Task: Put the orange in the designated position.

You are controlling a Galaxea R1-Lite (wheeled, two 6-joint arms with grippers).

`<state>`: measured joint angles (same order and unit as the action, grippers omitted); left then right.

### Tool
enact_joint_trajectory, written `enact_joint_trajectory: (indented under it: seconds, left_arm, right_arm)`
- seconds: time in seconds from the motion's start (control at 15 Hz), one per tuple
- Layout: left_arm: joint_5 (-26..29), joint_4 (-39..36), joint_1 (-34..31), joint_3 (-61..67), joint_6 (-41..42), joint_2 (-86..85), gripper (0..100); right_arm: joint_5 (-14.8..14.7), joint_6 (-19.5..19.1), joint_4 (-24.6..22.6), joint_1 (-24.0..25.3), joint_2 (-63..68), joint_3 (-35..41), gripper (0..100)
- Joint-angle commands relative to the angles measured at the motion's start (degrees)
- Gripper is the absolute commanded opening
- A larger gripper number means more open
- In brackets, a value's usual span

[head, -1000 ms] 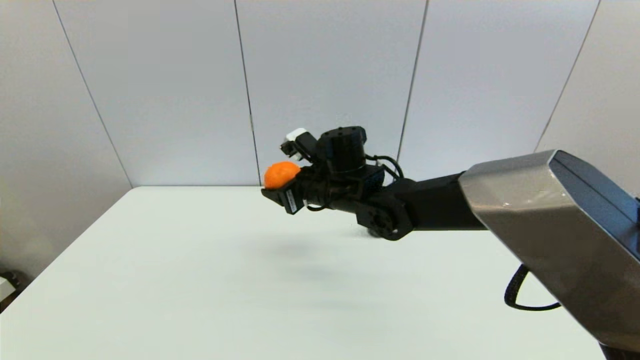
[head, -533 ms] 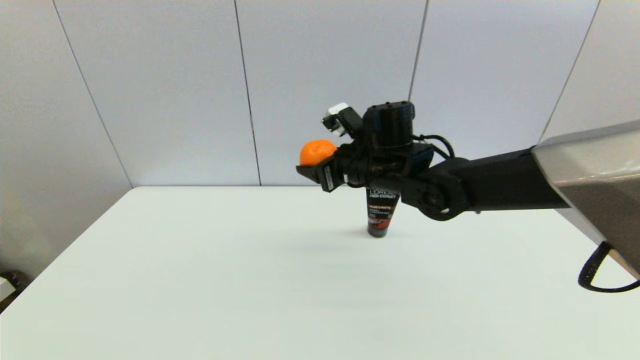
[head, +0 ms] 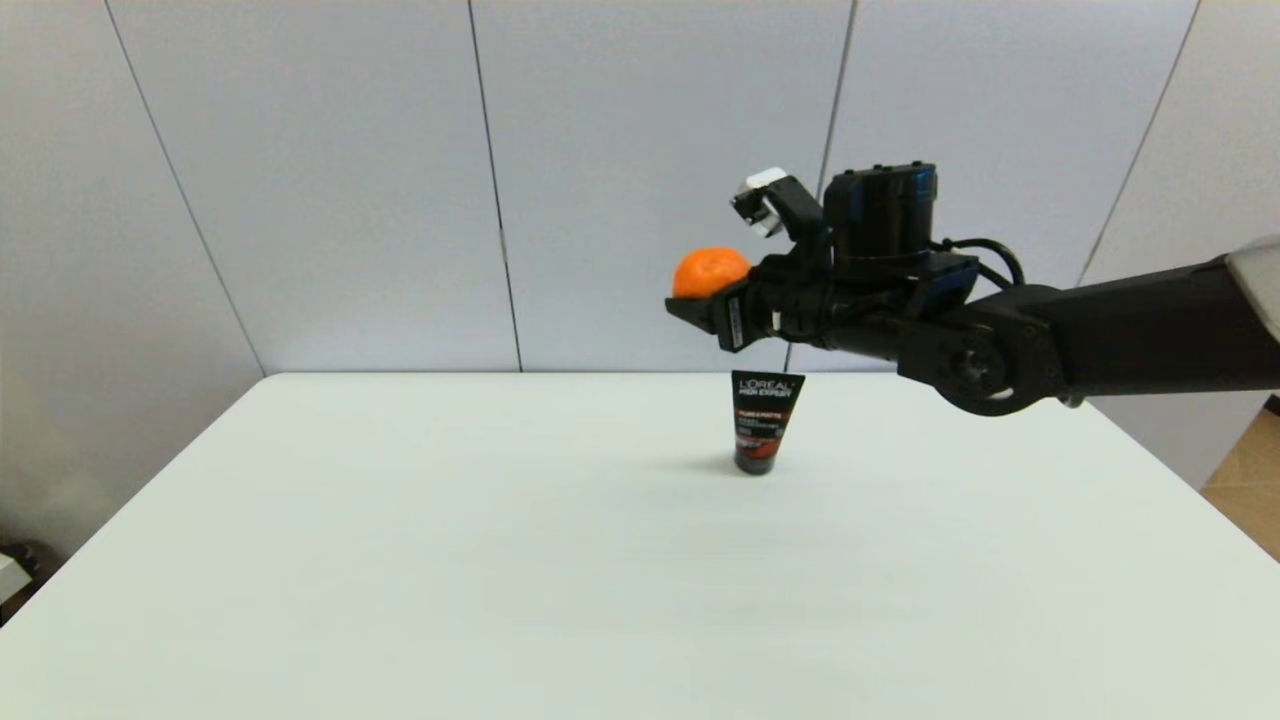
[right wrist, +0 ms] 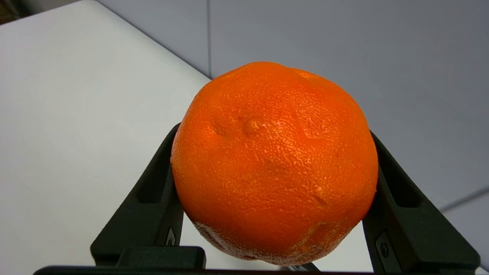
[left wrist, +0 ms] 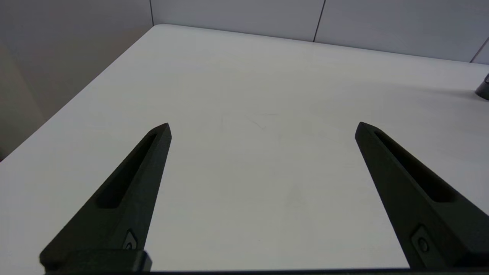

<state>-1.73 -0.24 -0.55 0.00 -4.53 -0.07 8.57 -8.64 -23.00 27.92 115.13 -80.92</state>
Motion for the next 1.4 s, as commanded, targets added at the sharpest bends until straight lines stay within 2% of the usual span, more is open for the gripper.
enact_joint_trajectory:
  seconds: [0.07, 0.73, 1.4]
  left_arm:
    - [-0.03, -0.02, -0.07, 0.00, -0.04, 0.07, 100]
    - [-0.03, -0.02, -0.07, 0.00, -0.04, 0.07, 100]
    - [-0.03, -0.02, -0.07, 0.00, -0.04, 0.07, 100]
  right_arm:
    - [-0.04, 0.12, 0.59, -2.78, -3.95, 4.28, 0]
    - [0.22, 0.12, 0.86, -11.74, -10.54, 15.09, 0]
    - [0.22, 0.21, 0.86, -16.31, -13.26, 21.59, 0]
